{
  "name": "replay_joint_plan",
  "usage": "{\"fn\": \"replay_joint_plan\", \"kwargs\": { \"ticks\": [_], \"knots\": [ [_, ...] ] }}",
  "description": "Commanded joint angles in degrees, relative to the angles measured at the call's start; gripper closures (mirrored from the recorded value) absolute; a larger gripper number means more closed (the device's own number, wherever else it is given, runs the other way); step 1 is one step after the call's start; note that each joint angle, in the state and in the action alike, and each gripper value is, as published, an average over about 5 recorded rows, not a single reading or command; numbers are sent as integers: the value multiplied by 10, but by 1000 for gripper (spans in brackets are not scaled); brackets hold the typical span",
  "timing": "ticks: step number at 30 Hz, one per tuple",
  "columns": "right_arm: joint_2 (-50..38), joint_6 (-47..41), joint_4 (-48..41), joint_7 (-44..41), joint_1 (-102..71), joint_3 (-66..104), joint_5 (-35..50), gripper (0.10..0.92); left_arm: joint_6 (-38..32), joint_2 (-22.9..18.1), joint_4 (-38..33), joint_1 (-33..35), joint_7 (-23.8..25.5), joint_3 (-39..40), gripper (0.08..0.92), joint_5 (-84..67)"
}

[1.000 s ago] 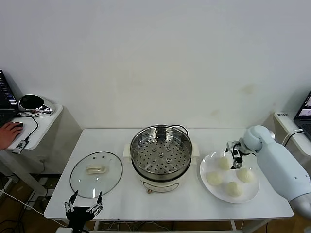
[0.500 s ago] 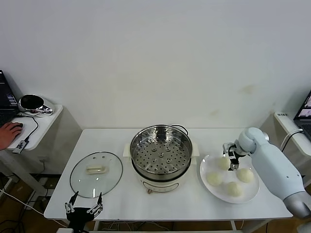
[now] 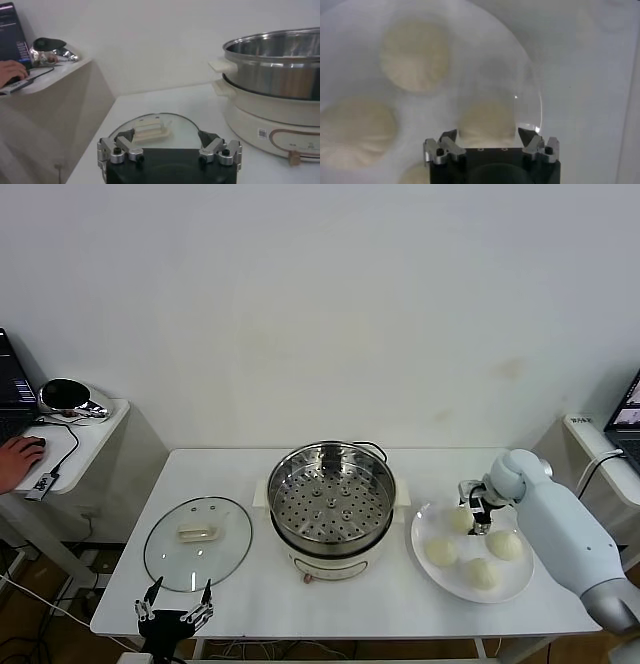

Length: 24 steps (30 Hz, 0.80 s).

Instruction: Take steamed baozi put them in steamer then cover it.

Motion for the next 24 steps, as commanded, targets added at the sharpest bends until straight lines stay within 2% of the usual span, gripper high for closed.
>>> {"fn": "replay_joint_plan", "kwargs": {
  "ticks": [1, 14, 18, 24],
  "knots": [
    [2, 0, -3, 6, 1, 0, 0, 348, 0, 0, 1, 0, 0, 0, 177, 0],
    [-16, -7, 14, -5, 13, 1, 49, 396, 0, 1, -2, -1, 0, 1, 177, 0],
    [-41, -18, 58, -22, 40, -21, 97, 399, 0, 1, -4, -2, 0, 3, 177, 0],
    [-84, -44, 137, -46, 163, -124, 213, 398, 1, 2, -9, -4, -1, 11, 177, 4]
  ]
}}
